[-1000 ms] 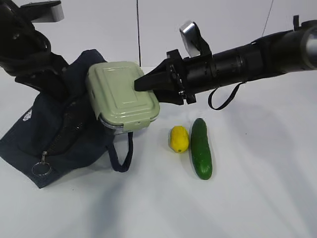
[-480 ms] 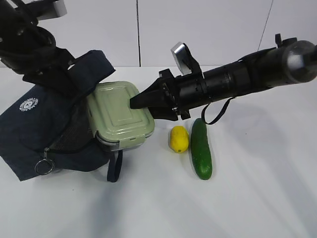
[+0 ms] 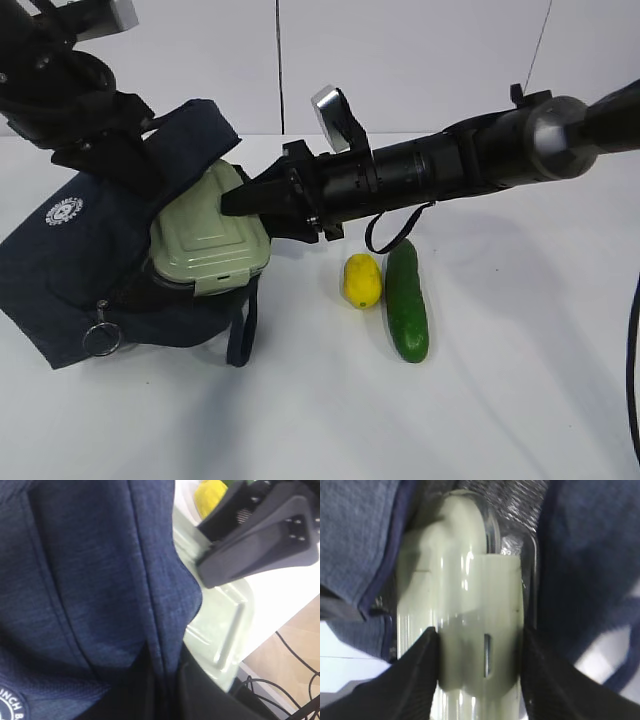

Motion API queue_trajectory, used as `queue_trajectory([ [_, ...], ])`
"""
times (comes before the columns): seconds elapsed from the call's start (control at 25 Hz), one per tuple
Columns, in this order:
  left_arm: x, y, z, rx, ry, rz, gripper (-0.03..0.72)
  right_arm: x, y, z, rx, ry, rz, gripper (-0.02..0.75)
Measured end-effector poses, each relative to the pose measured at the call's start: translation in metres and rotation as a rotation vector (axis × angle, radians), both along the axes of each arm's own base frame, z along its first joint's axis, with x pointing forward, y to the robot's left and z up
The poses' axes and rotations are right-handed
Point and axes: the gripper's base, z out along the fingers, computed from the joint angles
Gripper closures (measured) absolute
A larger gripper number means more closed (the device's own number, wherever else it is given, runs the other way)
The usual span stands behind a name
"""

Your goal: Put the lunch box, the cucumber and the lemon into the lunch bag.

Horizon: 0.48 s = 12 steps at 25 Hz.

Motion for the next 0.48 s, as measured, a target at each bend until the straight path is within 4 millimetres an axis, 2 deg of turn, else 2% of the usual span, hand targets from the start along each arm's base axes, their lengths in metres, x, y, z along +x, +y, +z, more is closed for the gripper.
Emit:
queue_trajectory([
  [0.24, 0.0, -0.001, 0.0, -0.011, 0.004, 0.0, 0.68, 0.012, 0.012, -0.003, 0.03, -0.018, -0.011, 0.38],
  [0.48, -0.001, -0.003, 0.0, -0.039, 0.025, 0.001, 0.68, 0.016, 0.03, -0.006, 0.029, -0.043, -0.042, 0.38],
])
